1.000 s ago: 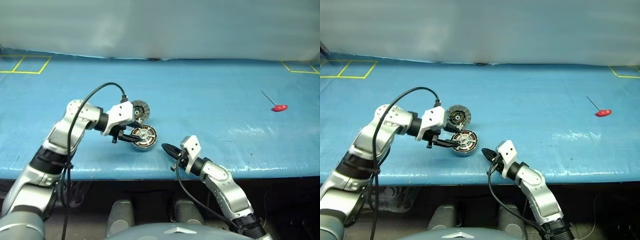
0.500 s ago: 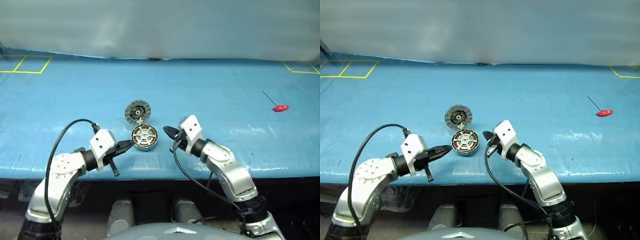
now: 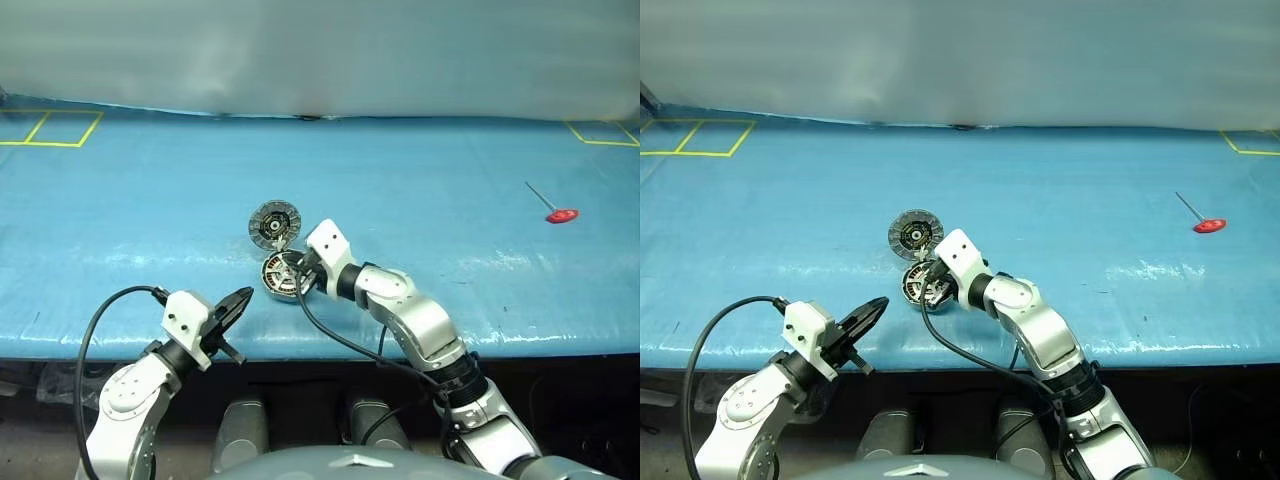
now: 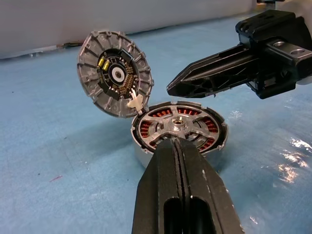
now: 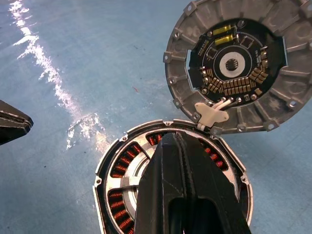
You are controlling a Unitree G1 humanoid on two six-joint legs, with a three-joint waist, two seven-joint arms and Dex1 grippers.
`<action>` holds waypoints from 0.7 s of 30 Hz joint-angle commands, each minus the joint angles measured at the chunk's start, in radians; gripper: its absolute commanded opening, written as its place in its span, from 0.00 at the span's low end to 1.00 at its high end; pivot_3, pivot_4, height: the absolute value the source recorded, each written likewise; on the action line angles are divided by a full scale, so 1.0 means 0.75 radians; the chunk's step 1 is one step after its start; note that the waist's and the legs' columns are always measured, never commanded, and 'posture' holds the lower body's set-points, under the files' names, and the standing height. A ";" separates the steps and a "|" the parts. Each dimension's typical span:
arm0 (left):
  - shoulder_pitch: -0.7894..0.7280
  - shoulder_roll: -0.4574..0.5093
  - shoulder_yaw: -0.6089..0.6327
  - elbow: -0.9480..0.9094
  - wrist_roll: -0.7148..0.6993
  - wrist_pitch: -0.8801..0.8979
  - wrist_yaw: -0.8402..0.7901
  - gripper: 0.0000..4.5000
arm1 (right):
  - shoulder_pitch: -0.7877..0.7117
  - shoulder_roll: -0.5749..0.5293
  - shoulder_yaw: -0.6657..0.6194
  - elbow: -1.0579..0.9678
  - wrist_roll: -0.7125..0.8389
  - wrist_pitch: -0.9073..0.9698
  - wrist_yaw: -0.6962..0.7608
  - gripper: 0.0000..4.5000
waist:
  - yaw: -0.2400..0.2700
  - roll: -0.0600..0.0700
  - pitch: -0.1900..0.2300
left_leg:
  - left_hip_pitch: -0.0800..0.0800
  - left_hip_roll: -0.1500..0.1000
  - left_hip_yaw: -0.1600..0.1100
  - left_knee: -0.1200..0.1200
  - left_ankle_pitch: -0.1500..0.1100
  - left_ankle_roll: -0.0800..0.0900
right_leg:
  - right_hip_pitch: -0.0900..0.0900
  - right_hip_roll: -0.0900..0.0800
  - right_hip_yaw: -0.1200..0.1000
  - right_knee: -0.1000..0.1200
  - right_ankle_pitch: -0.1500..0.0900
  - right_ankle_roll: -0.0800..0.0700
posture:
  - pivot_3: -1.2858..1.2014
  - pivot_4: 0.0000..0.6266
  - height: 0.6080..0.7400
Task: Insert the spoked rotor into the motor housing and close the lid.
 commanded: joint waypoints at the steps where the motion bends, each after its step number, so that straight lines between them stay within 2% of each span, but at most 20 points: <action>1: 0.009 -0.001 0.010 -0.017 -0.024 -0.043 0.021 0.01 | -0.052 0.044 0.025 0.057 -0.013 -0.058 0.015 0.00 | -0.005 0.000 0.000 | 0.000 0.000 0.000 0.000 0.000 0.000 | 0.000 0.000 0.000 0.000 0.000 0.000 | 0.52 0.24 1.00; 11: 0.020 0.025 0.004 -0.016 -0.046 -0.048 0.024 0.01 | -0.037 0.036 0.081 0.206 -0.083 -0.062 0.047 0.00 | -0.017 0.000 -0.001 | 0.002 0.001 0.001 -0.003 0.000 0.000 | 0.000 0.000 0.000 -0.001 -0.001 0.000 | 0.52 0.24 1.00; 16: 0.003 0.035 0.019 -0.017 -0.066 -0.046 0.022 0.01 | -0.027 0.074 0.009 0.116 -0.027 -0.095 0.059 0.00 | -0.018 0.000 -0.001 | 0.002 0.001 0.001 -0.004 -0.001 -0.001 | -0.001 0.000 0.000 -0.001 -0.001 0.001 | 0.52 0.24 1.00; 21: -0.056 0.076 0.121 -0.007 -0.145 -0.021 0.026 0.01 | -0.006 0.062 -0.066 -0.060 0.054 -0.057 0.077 0.00 | -0.016 0.000 0.000 | -0.001 0.001 0.002 -0.006 0.000 -0.001 | -0.003 0.000 0.000 -0.002 0.000 -0.001 | 0.52 0.24 1.00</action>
